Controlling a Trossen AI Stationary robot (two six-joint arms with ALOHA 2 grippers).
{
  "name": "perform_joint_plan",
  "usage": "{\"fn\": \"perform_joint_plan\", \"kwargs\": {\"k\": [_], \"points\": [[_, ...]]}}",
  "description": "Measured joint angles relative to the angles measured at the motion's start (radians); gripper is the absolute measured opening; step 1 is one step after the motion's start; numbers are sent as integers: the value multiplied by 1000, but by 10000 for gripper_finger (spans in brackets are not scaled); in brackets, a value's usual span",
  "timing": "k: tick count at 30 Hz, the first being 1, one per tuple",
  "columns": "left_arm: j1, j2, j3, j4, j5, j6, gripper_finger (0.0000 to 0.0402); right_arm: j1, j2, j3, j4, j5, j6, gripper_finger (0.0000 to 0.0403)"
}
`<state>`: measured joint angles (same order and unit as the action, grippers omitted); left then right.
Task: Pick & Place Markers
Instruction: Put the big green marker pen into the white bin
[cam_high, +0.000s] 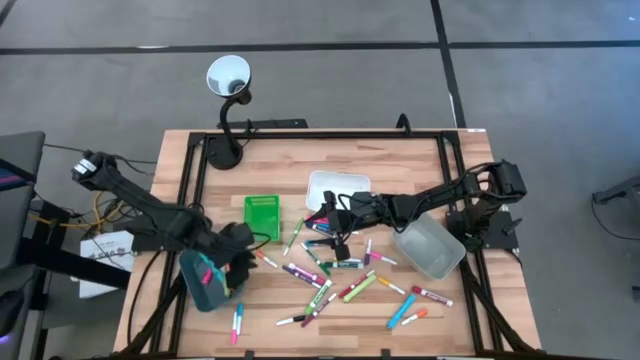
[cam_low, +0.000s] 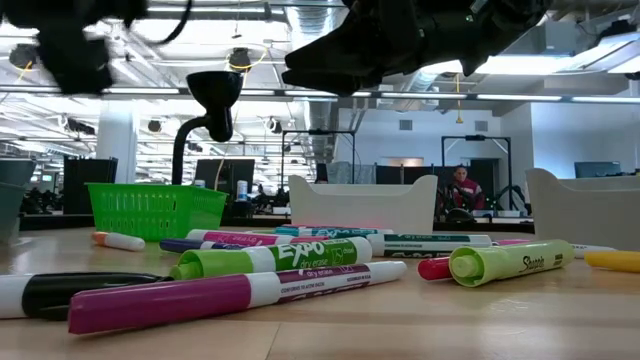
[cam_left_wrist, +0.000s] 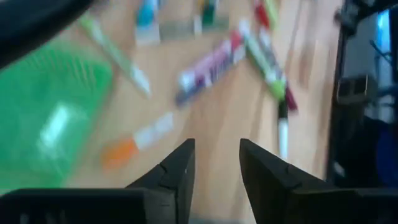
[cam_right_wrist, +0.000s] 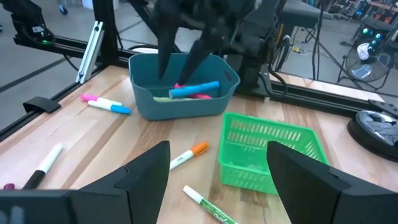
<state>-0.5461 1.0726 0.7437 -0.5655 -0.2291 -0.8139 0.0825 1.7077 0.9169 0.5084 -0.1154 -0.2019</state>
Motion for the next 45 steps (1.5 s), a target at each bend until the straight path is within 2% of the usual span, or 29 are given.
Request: {"fn": "perform_joint_plan", "kwargs": {"k": [3,6,10,13,15,18,22,27,37,45], "points": [[27,7,6,47,-115,172,124,8,0,0,-50,1,37,260],[65,46,6,144,-177,367,129,24,0,0,-146,5,53,260],[116,146,6,335,-197,632,140,52,0,0,-198,11,54,260],[157,248,6,447,-196,738,154,71,-14,1,-246,11,82,260],[191,311,6,451,-197,756,166,81,-21,0,-318,11,133,260],[240,382,5,456,-208,758,184,97,-26,0,-407,11,300,260],[283,403,4,526,-220,754,192,145,-11,0,-534,40,385,260],[305,307,4,542,-223,758,188,212,50,0,-594,200,385,260],[311,36,5,548,-223,757,172,256,136,0,-607,247,379,260],[311,-21,5,549,-223,757,168,254,154,3,-604,293,380,245]]}}
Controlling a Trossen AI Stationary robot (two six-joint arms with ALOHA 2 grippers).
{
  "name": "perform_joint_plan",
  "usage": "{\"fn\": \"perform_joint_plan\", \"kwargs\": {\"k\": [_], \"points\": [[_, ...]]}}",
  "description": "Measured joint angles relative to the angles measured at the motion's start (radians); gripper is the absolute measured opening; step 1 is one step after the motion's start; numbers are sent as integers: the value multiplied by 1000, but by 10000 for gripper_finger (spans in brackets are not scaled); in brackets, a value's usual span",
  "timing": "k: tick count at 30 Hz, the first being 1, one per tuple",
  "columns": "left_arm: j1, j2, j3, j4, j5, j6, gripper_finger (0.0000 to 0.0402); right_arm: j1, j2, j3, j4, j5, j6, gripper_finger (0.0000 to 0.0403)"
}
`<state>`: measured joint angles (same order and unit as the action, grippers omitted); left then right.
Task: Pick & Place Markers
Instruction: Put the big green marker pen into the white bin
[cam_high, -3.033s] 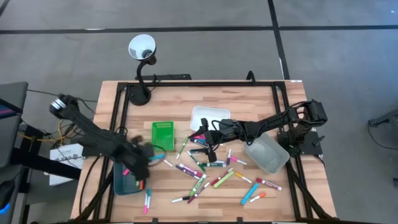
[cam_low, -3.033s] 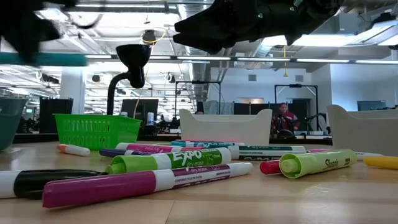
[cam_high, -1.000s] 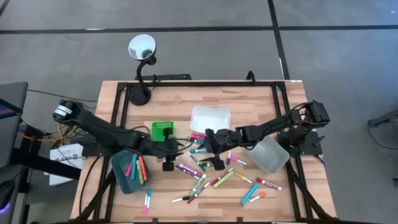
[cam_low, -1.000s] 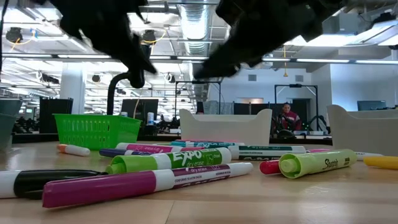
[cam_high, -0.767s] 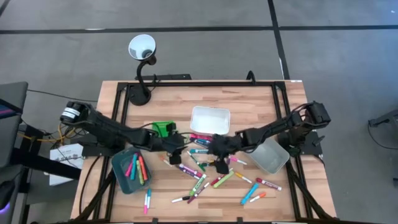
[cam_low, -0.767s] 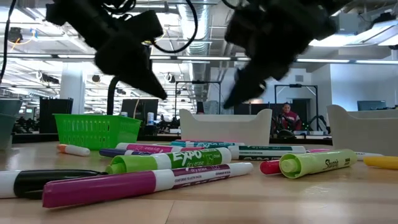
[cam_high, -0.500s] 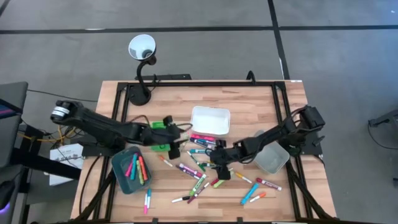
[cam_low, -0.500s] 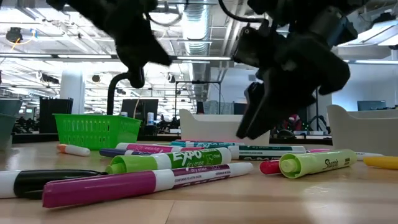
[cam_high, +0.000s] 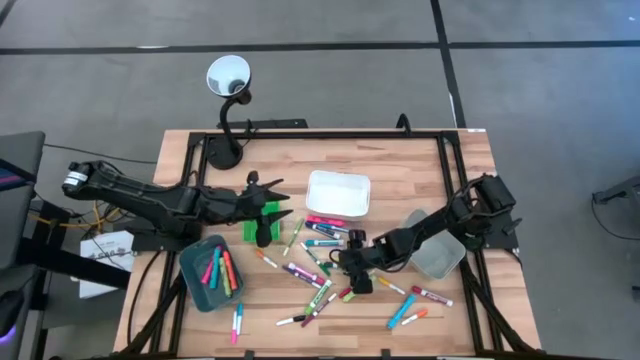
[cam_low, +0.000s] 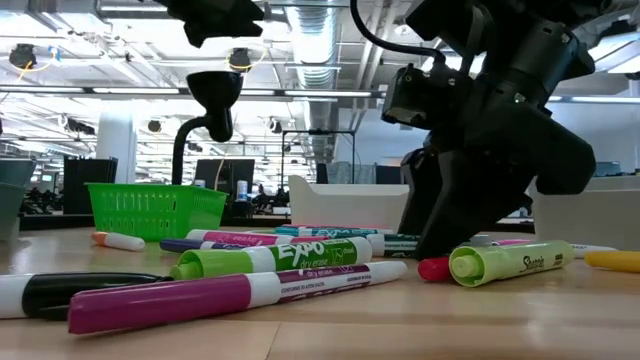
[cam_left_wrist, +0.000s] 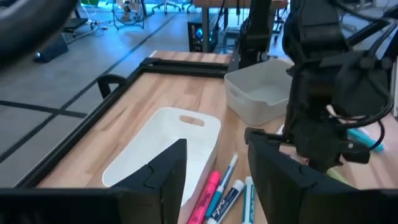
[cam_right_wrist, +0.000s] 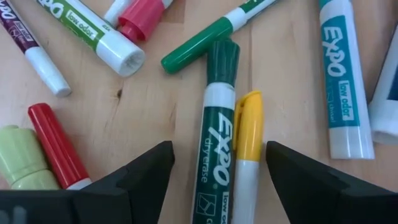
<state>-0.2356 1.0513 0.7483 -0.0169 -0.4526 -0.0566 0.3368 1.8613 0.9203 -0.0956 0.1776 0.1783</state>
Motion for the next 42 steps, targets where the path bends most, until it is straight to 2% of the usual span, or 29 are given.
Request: {"fn": "perform_joint_plan", "kwargs": {"k": [3,11,16,22,29,36,42], "points": [[0,10,0,-1,0,0,168,-8,-12,-2,7,-1,-2,220],[0,12,0,-1,0,0,165,-1,-48,-4,12,83,-9,156],[0,12,0,-2,0,0,165,-6,-24,-4,11,48,-20,162],[0,12,0,-1,0,0,165,-33,-29,-5,9,90,-69,182],[0,12,0,-1,1,0,165,-47,-40,-4,23,95,-168,187],[0,12,0,-2,1,0,165,-104,-40,-4,17,51,-140,176],[0,12,0,-3,1,0,165,-117,-40,-4,15,-22,-126,144]]}}
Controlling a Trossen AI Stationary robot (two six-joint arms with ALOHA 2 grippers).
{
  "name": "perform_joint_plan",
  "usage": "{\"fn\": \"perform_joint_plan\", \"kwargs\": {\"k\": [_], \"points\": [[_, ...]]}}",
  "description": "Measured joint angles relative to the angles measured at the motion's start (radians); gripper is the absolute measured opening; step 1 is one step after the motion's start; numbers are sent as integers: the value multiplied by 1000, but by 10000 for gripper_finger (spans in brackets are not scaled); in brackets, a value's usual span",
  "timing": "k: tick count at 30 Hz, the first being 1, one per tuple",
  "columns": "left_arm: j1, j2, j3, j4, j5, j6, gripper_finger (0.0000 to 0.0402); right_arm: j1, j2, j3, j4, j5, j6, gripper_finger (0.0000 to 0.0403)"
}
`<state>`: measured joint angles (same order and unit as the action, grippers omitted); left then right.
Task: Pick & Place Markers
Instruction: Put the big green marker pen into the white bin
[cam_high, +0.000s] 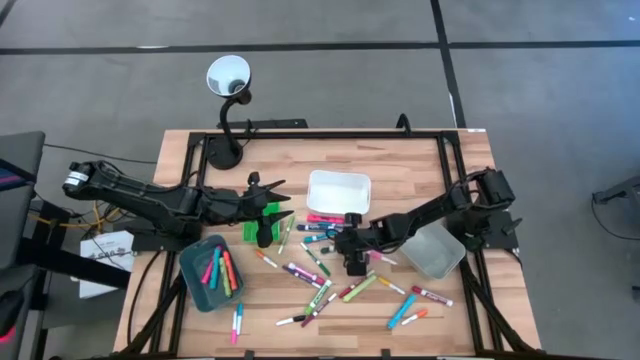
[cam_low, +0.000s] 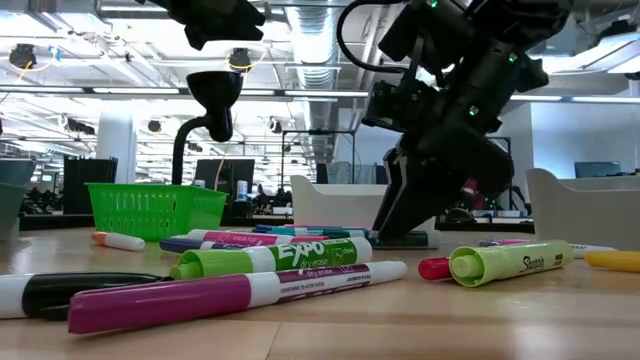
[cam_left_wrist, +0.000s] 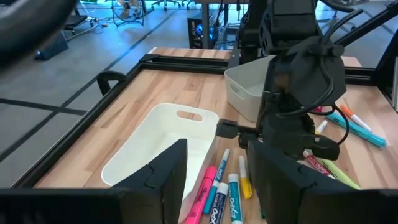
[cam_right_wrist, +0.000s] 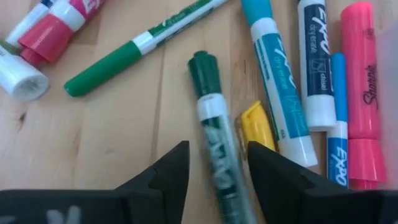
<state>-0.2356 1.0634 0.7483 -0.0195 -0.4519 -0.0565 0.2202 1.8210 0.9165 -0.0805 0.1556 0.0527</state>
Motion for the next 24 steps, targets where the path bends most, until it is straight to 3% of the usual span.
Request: {"fn": "perform_joint_plan", "kwargs": {"k": [6,17,24], "points": [[0,0,0,-1,0,0,165,9,0,-6,-26,-4,16,114],[0,0,0,-1,0,0,165,7,0,-5,-49,-30,72,108],[0,0,0,-1,0,0,165,8,-1,19,-44,-15,124,44]]}}
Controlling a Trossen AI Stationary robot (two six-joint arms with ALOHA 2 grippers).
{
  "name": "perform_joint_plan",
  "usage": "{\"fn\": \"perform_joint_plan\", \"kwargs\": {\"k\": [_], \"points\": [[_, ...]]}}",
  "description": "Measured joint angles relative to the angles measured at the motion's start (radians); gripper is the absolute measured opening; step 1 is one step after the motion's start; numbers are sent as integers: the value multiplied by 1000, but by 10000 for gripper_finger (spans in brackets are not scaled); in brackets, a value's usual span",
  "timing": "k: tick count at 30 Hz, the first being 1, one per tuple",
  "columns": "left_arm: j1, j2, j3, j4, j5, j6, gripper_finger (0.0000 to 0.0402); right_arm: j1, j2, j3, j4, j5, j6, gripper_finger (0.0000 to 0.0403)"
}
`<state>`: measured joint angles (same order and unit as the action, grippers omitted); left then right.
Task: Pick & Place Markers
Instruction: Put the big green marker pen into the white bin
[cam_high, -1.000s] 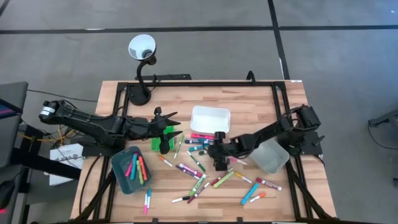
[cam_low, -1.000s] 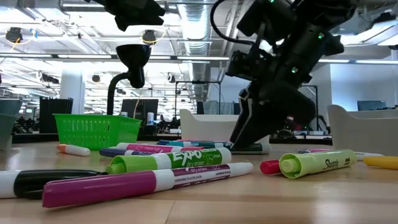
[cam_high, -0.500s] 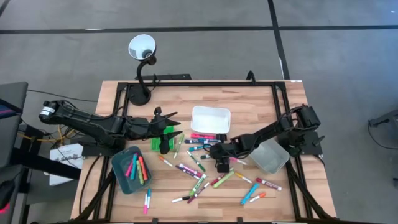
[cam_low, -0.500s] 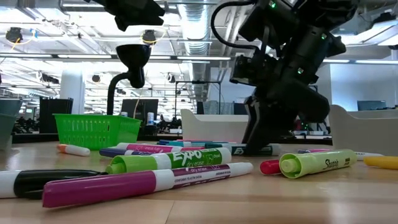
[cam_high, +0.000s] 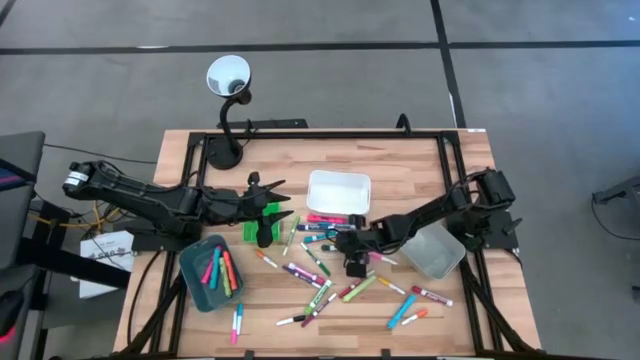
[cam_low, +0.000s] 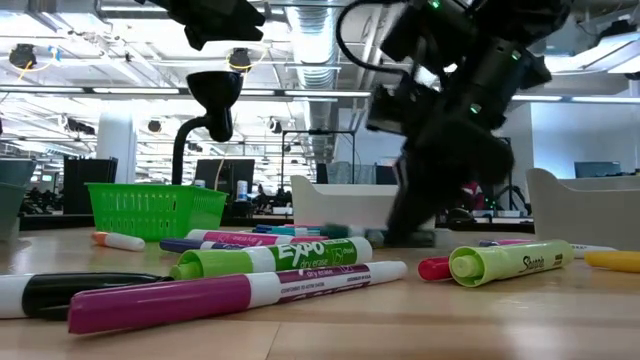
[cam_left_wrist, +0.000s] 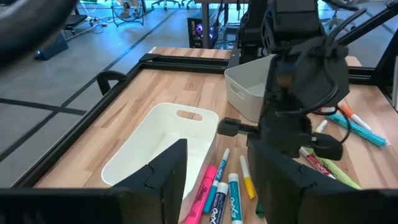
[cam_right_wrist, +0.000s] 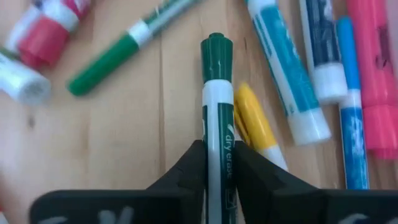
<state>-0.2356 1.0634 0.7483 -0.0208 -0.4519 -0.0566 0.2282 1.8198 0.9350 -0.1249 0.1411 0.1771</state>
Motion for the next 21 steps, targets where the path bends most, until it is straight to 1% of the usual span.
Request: {"fn": "perform_joint_plan", "kwargs": {"k": [4,6,7,9,13,15,17,21], "points": [[0,0,0,0,0,0,165,0,-1,86,-37,-9,-71,43],[0,0,0,0,0,0,165,-8,-2,156,-133,5,-109,43],[0,0,0,0,0,0,165,-13,-2,196,-198,29,-125,44],[0,0,0,0,0,-1,165,-25,-3,268,-329,111,-149,56],[0,0,0,0,0,-3,165,-56,-3,372,-557,322,-218,70],[0,0,0,0,0,-3,165,-87,-14,389,-614,371,-254,67],[0,0,0,0,0,-3,165,-135,-20,386,-597,343,-288,58],[0,0,0,0,0,-2,165,-261,-21,345,-554,212,-356,50]]}}
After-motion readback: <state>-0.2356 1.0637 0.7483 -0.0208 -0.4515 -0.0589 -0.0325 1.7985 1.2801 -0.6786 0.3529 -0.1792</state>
